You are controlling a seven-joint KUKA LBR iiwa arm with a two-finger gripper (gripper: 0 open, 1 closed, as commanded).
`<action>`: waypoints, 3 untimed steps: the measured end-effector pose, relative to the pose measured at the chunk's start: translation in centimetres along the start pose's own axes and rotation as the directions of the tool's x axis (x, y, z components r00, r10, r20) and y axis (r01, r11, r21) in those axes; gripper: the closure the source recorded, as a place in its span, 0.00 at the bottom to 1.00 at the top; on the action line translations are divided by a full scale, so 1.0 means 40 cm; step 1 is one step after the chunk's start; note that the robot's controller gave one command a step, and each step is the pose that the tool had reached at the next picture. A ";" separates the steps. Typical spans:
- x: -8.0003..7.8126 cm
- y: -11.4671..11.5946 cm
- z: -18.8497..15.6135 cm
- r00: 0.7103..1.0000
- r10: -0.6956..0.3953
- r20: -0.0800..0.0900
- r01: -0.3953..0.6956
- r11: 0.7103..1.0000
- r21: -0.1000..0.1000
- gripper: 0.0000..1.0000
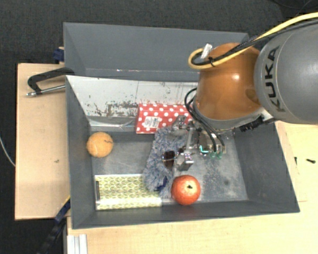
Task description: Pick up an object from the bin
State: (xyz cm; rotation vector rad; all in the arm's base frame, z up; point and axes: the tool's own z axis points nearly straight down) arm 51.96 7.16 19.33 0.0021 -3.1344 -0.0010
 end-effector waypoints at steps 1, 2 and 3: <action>-0.005 -0.001 -0.009 1.000 -0.001 0.009 0.001 1.000 -0.001 0.00; -0.017 -0.032 0.276 0.984 -0.176 0.023 0.176 0.984 0.007 1.00; -0.017 -0.032 0.276 0.984 -0.176 0.023 0.176 0.984 0.007 1.00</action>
Offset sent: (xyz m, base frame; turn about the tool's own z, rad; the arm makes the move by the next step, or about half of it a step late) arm -0.0023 -0.0114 -0.1233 -0.1763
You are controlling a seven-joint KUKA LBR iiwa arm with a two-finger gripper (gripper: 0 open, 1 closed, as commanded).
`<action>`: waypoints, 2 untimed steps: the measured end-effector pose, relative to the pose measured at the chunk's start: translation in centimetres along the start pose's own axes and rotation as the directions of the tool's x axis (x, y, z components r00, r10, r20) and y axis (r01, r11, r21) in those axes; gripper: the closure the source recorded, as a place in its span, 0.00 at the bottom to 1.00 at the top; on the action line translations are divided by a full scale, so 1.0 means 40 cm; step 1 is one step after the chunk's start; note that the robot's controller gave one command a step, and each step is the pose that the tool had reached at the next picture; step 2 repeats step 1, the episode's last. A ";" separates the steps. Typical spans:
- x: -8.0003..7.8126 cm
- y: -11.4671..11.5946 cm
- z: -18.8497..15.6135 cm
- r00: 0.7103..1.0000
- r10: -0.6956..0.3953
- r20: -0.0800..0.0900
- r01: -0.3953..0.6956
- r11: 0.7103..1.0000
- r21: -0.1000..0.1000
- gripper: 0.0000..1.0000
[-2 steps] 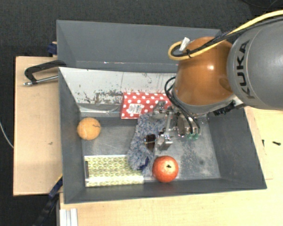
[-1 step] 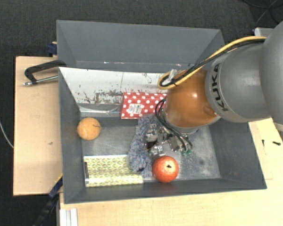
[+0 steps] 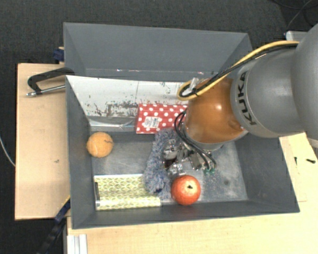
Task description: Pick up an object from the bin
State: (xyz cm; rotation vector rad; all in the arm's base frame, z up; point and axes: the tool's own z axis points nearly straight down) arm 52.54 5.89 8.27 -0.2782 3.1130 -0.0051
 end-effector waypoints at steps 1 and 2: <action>-0.026 0.058 -0.507 0.999 -0.043 -0.012 0.043 0.999 -0.006 1.00; -0.026 0.058 -0.507 0.999 -0.043 -0.012 0.043 0.999 -0.006 1.00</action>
Offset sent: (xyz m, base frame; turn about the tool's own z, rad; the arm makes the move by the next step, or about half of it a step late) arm 0.0000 0.0000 0.0000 0.0000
